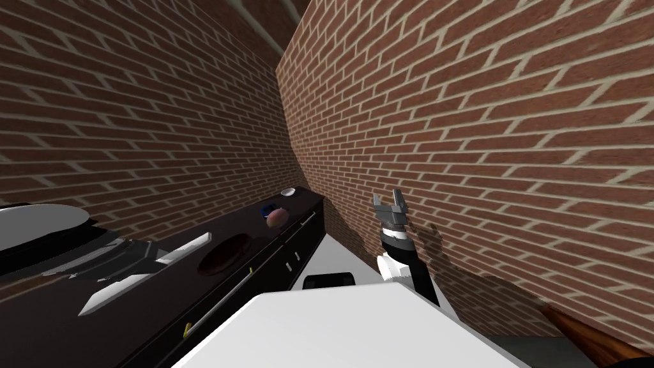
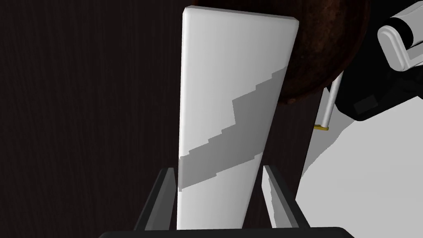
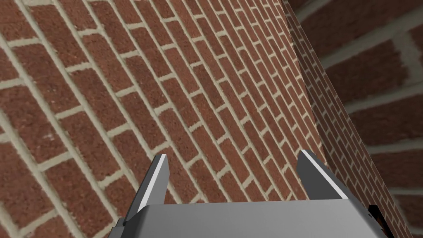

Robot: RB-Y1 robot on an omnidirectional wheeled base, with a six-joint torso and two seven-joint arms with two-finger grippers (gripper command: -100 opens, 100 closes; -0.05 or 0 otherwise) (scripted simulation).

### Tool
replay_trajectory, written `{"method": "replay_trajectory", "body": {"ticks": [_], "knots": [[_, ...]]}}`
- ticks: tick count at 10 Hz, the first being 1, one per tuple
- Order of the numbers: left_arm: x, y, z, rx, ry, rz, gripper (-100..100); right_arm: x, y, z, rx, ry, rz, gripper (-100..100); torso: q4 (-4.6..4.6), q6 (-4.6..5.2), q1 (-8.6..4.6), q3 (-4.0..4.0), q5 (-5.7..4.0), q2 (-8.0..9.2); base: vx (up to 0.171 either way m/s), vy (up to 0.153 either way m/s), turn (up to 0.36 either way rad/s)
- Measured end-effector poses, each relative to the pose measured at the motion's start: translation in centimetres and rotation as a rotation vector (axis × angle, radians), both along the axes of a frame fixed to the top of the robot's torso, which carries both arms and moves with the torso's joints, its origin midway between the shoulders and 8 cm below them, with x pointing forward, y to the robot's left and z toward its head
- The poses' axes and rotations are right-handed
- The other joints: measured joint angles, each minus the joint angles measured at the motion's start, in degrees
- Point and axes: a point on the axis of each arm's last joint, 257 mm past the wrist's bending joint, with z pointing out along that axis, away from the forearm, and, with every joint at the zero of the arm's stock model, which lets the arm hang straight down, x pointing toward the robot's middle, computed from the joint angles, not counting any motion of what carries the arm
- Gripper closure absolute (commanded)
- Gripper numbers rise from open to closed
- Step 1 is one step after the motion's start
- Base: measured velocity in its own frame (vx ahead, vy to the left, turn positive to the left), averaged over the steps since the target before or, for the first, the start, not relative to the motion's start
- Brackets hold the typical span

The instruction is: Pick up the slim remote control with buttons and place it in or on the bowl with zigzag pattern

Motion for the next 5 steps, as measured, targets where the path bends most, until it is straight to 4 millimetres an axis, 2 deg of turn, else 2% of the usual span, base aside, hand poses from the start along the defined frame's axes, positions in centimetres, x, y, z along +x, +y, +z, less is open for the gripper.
{"method": "replay_trajectory", "body": {"ticks": [2,3,4,5], "knots": [[-1.2,-0.3,-0.7,-0.027,0.036,0.053,100,0.0,0.0,0.0,0.0,0.0,0.0,0,-0.01,0.02,-0.2,0.0,-0.04,0.02,0.193,-0.072,-0.034],[-1.8,-0.4,-0.8,-0.035,0.062,0.071,100,0.0,0.0,0.0,0.0,0.0,0.0,0,0.02,0.04,-0.26,0.06,-0.06,0.14,0.129,-0.108,-0.063],[-2.3,-0.6,-0.9,-0.038,0.088,0.083,100,0.0,0.0,0.0,0.0,0.0,0.0,0,0.05,0.05,-0.4,0.16,-0.1,0.31,0.071,-0.173,-0.063],[-2.9,-0.8,-0.9,-0.035,0.116,0.089,100,0.0,0.0,0.0,0.0,0.0,0.0,0,0.11,0.02,-0.68,0.3,-0.16,0.55,0.025,-0.089,-0.004]]}}
